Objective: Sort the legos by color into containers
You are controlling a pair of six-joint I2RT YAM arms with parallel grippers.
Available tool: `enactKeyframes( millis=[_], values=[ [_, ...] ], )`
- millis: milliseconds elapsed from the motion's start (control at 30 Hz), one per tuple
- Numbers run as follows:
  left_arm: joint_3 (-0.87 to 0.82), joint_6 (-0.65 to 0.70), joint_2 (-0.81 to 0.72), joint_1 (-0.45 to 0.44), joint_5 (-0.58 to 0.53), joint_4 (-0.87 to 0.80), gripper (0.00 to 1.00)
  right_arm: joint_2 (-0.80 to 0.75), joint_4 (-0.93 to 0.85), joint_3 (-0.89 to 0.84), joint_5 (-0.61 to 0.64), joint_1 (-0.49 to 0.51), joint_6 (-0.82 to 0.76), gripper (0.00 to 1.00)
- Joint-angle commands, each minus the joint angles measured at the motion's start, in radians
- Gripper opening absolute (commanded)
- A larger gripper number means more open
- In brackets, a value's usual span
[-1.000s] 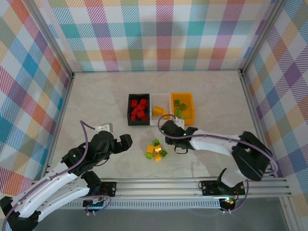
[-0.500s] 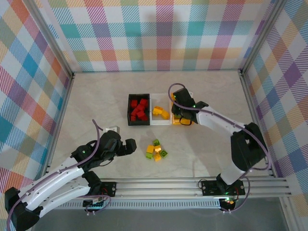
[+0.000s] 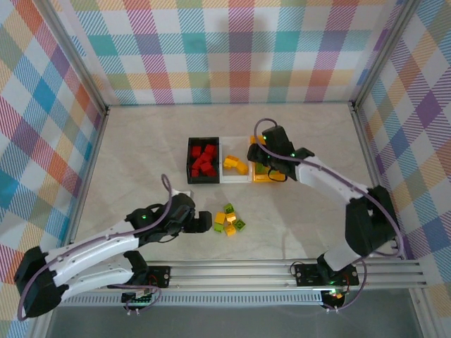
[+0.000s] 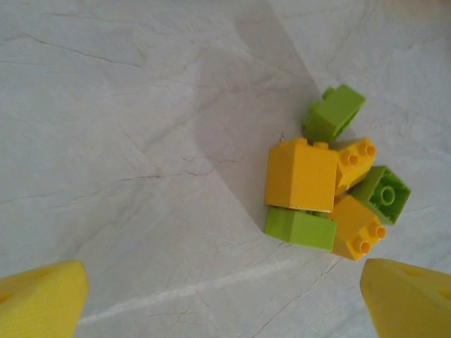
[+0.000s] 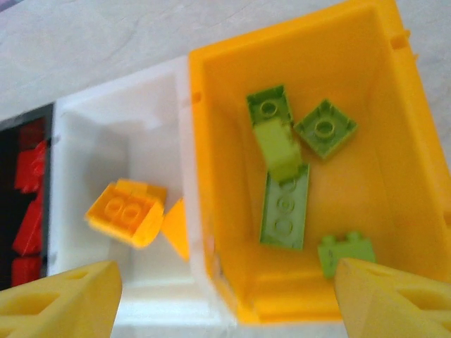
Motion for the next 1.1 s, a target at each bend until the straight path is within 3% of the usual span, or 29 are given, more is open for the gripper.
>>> enactKeyframes(
  millis=[0, 167, 333, 467, 733, 1067],
  values=[
    [0.070, 0.046, 0.121, -0.050, -0.009, 0.083, 0.96, -0.087, 0.039, -0.102, -0.034, 0.052, -0.011, 0.80],
    [0.153, 0.083, 0.304, -0.071, -0.054, 0.102, 0.87, -0.204, 0.073, -0.244, -0.038, 0.086, 0.031, 0.80],
    [0.182, 0.108, 0.392, -0.069, -0.091, 0.125, 0.82, -0.305, 0.074, -0.322, -0.027, 0.088, 0.050, 0.80],
    [0.197, 0.128, 0.479, -0.069, -0.062, 0.155, 0.79, -0.356, 0.047, -0.339, 0.008, 0.088, 0.042, 0.81],
    [0.188, 0.123, 0.534, -0.071, -0.052, 0.182, 0.77, -0.394, 0.036, -0.358, 0.035, 0.088, 0.045, 0.81],
    [0.200, 0.125, 0.580, -0.057, -0.068, 0.177, 0.52, -0.429, 0.035, -0.368, 0.052, 0.088, 0.052, 0.81]
  ],
)
